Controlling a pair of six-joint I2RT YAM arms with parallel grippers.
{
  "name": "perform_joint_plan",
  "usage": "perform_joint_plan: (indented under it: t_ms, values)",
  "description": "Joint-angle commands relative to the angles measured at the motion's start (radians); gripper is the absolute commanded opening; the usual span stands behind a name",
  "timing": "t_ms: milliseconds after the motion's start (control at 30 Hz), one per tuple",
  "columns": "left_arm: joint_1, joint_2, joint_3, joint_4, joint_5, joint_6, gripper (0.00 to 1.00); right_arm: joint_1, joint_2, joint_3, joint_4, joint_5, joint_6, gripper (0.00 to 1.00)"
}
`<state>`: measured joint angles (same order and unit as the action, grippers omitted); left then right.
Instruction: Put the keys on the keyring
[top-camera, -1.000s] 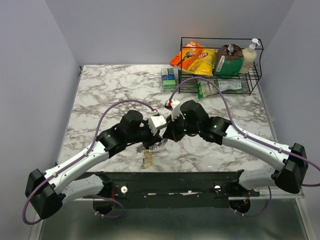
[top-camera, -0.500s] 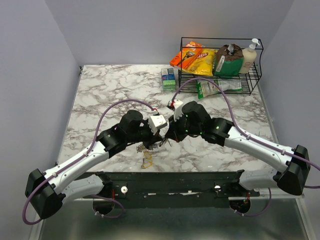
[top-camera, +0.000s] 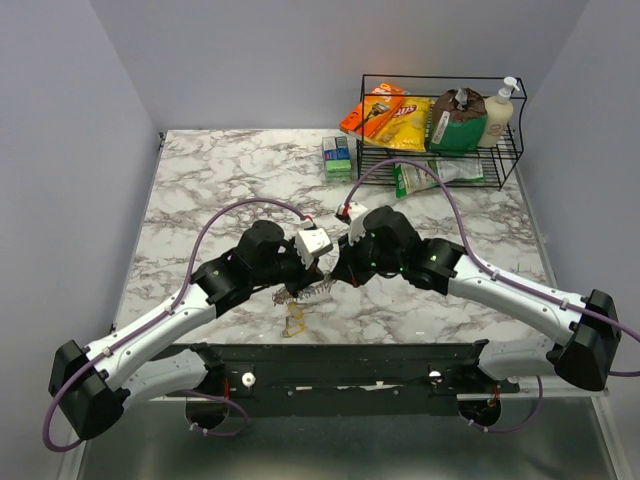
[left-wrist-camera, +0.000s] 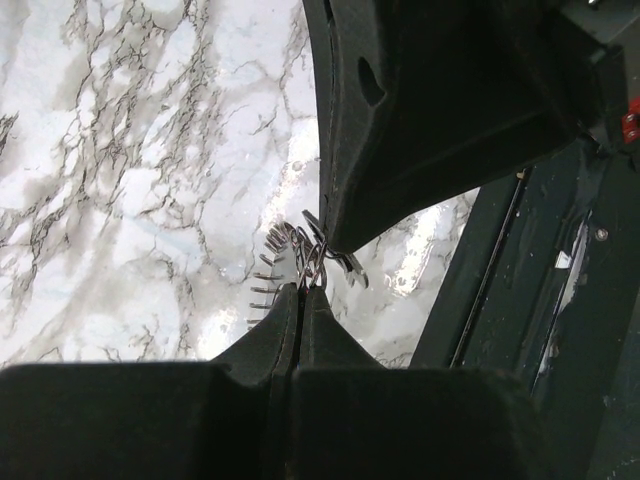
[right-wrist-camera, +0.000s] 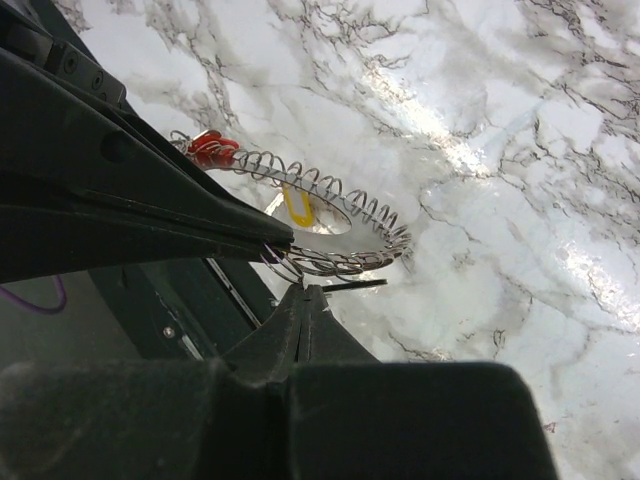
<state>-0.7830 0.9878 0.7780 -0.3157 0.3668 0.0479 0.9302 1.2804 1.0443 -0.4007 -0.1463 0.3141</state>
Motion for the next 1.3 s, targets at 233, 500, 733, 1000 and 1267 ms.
perform_joint_plan:
  t_ms: [233, 500, 733, 1000, 1267]
  values:
    - [-0.005, -0.037, 0.012, 0.098, -0.002, -0.034, 0.0, 0.001, -0.019, -0.043, 0.013, 0.025, 0.013, 0.04]
    - [-0.005, -0.034, 0.004, 0.112, -0.009, -0.043, 0.0, 0.001, -0.05, -0.056, 0.016, 0.045, 0.014, 0.38]
    - [-0.006, -0.023, 0.009, 0.113, -0.026, -0.043, 0.0, 0.001, -0.104, -0.078, 0.02, 0.099, 0.016, 0.63]
    - [0.011, 0.012, 0.023, 0.098, -0.052, -0.043, 0.0, 0.002, -0.22, -0.179, 0.091, 0.067, -0.036, 0.86]
    - [0.12, 0.031, 0.035, 0.095, -0.014, -0.08, 0.0, 0.031, -0.142, -0.262, 0.187, -0.075, -0.066, 0.87]
